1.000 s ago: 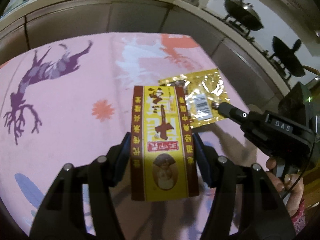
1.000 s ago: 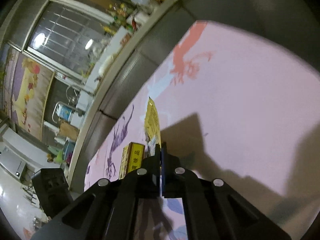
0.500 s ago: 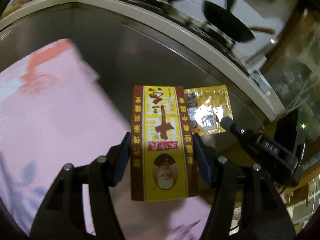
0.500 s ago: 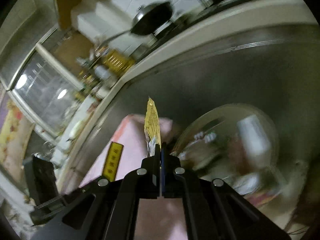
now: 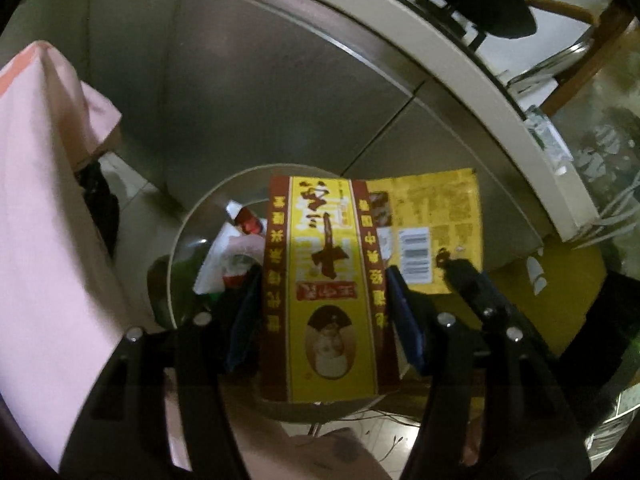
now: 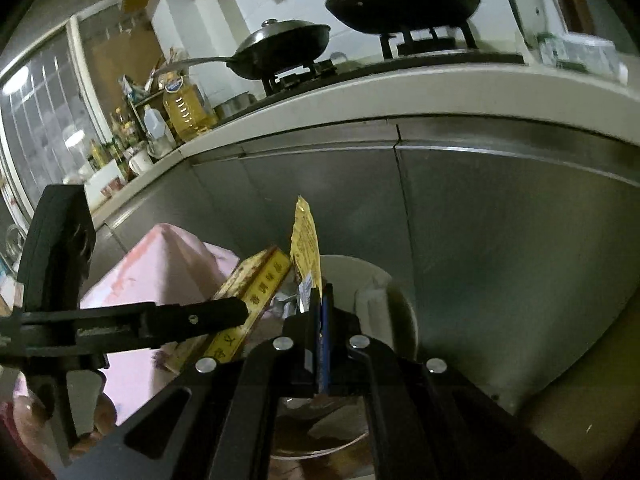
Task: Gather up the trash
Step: 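Carry box and packet over the bin and open both grippers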
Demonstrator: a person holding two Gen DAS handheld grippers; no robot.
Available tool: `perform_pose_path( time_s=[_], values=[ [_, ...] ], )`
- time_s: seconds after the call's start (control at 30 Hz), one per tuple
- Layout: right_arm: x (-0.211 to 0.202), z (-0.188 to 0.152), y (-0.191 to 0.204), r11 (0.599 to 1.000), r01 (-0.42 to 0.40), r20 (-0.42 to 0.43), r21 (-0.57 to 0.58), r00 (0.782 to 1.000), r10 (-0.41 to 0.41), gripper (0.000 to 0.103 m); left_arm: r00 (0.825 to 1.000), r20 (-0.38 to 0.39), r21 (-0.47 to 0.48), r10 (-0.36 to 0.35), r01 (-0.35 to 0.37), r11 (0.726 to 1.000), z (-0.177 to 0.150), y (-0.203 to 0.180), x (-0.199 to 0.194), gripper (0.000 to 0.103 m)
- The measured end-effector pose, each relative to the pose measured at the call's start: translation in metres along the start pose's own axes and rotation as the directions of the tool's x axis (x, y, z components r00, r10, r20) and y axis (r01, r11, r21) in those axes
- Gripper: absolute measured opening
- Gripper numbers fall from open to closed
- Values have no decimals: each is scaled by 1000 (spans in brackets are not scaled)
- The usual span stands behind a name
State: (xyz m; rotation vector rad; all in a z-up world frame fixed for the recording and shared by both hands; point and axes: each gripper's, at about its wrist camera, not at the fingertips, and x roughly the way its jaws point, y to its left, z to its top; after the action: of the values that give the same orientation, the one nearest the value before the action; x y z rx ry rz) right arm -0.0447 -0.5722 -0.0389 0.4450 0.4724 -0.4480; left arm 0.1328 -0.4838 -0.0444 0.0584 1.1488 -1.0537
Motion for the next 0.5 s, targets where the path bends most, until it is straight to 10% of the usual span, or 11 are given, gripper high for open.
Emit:
perform_pose_path(
  time_s=[0.5],
  values=[
    [11,-20,7,997,-77,-109,30,991,80,14,996,24,34,84,-84,996,-12,3,-22,74]
  ],
)
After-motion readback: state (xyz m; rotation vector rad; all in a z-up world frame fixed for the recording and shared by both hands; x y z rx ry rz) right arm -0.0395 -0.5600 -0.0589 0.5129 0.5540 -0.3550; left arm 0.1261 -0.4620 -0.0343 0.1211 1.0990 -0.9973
